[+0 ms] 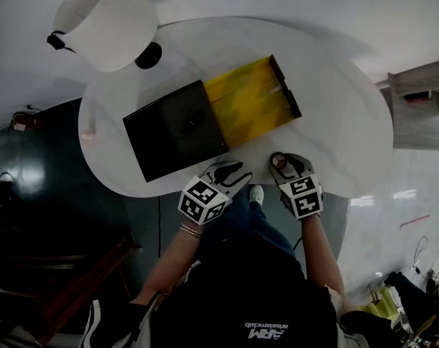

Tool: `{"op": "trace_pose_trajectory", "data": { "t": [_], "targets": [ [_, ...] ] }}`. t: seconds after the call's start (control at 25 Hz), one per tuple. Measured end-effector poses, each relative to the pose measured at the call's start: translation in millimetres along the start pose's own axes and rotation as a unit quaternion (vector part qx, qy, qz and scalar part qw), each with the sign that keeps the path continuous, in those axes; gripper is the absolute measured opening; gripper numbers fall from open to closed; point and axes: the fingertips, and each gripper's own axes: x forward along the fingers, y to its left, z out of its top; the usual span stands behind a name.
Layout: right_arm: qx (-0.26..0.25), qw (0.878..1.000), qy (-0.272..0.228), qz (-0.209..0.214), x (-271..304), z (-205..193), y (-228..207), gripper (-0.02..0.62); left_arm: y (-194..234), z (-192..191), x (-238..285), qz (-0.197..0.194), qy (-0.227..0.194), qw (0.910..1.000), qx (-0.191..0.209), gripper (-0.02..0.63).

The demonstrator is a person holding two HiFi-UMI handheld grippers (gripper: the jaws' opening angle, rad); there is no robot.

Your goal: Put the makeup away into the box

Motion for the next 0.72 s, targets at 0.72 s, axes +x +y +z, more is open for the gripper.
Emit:
{"op": "trace_pose_trajectory", "data": {
  "t": [0.72],
  "targets": [
    [0.025, 0.998, -0.045, -0.032, -31.8, 34.7, -6.1, 0.230, -4.6, 60.0, -21.3, -0.009, -0.056, 0.9928, 0.106, 0.029]
  ]
}}
